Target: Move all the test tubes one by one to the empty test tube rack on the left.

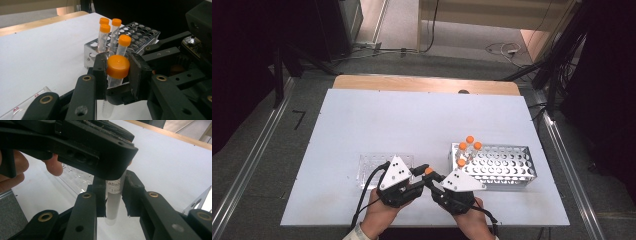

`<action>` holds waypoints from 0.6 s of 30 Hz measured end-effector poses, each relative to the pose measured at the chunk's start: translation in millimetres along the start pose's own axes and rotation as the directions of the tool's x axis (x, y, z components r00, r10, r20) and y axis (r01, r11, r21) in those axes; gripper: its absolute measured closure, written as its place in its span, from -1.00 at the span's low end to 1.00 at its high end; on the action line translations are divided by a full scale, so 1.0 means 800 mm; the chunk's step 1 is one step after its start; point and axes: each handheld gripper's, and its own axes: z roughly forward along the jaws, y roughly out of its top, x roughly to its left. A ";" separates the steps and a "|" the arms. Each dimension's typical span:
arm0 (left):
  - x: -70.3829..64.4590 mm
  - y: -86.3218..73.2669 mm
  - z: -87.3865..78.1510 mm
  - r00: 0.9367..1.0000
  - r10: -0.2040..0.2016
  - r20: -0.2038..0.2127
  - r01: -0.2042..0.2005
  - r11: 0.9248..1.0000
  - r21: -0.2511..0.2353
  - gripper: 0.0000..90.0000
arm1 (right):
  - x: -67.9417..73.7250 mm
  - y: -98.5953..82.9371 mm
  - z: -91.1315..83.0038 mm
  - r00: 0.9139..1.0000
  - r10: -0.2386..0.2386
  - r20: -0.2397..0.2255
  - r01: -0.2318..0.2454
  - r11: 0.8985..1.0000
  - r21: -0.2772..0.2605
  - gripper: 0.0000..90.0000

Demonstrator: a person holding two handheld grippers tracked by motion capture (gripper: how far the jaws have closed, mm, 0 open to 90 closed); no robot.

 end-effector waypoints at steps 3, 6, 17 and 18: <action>0.001 0.000 -0.001 1.000 -0.010 0.004 0.010 1.000 -0.006 0.55 | -0.001 0.001 0.000 1.000 0.005 -0.020 -0.005 1.000 -0.003 0.19; 0.003 0.001 -0.003 1.000 -0.019 0.002 0.020 1.000 -0.017 0.55 | -0.002 0.002 -0.001 0.999 0.008 -0.032 -0.008 1.000 -0.007 -0.20; 0.016 0.019 -0.039 0.998 -0.057 -0.007 0.056 0.992 -0.109 0.55 | -0.004 0.003 -0.008 0.999 0.027 -0.047 -0.028 1.000 -0.013 -0.50; 0.016 0.019 -0.039 0.998 -0.057 -0.007 0.056 0.992 -0.109 0.56 | -0.004 0.003 -0.008 0.999 0.027 -0.047 -0.027 1.000 -0.014 -0.50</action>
